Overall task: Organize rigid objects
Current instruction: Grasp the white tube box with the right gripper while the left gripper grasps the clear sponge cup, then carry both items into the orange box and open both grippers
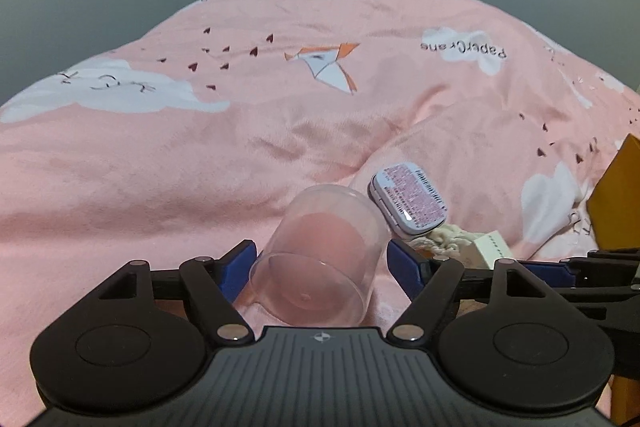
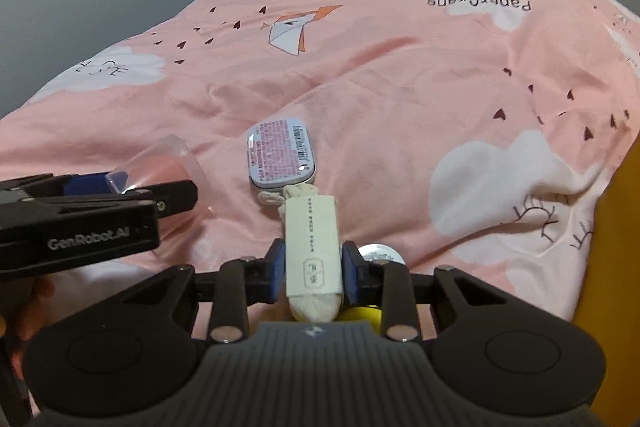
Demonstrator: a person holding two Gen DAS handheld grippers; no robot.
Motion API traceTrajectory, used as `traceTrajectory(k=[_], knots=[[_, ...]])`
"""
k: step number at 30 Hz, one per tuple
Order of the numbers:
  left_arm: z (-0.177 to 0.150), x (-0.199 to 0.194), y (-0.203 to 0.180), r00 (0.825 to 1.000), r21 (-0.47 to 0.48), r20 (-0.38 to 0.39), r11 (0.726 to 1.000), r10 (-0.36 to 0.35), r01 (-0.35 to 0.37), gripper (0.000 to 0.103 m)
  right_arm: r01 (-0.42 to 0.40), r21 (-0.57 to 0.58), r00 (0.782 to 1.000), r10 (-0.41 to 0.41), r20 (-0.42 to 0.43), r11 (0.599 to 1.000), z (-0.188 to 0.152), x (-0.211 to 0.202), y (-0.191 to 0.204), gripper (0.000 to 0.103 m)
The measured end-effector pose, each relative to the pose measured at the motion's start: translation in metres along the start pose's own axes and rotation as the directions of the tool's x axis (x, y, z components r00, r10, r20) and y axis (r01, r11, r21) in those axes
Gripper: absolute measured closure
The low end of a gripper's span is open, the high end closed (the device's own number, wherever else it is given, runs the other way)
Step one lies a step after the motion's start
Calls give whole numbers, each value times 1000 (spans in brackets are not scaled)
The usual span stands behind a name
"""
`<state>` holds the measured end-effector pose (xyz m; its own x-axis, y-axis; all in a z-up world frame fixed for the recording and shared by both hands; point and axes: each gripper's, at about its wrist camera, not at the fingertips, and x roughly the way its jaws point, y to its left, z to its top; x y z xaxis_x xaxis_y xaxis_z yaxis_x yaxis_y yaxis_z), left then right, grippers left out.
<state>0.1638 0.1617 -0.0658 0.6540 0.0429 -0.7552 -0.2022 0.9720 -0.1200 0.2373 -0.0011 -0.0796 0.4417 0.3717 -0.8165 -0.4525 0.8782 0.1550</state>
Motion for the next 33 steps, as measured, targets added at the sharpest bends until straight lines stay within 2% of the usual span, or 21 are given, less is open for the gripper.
traceTrajectory(k=[6,16,26,33], knots=[[0,10,-1,1000,2,-18,1000,-1,1,28,-2,-18,1000,2,3,1000,2,7,0,72],[-5,-6,-3,999,-47,25,999,-21,22,31,8,-37,1000,-8,21,999,0,-2,1,76],[-9,-48,-25,994,-52,88,996,-62,67,31,-21,-31,995,24,94,999,-9,-59,3,77],[-4,-78,-44,980,-37,141,989,-138,145,31,-13,-3,986,13,164,1000,-20,-110,-10,77]])
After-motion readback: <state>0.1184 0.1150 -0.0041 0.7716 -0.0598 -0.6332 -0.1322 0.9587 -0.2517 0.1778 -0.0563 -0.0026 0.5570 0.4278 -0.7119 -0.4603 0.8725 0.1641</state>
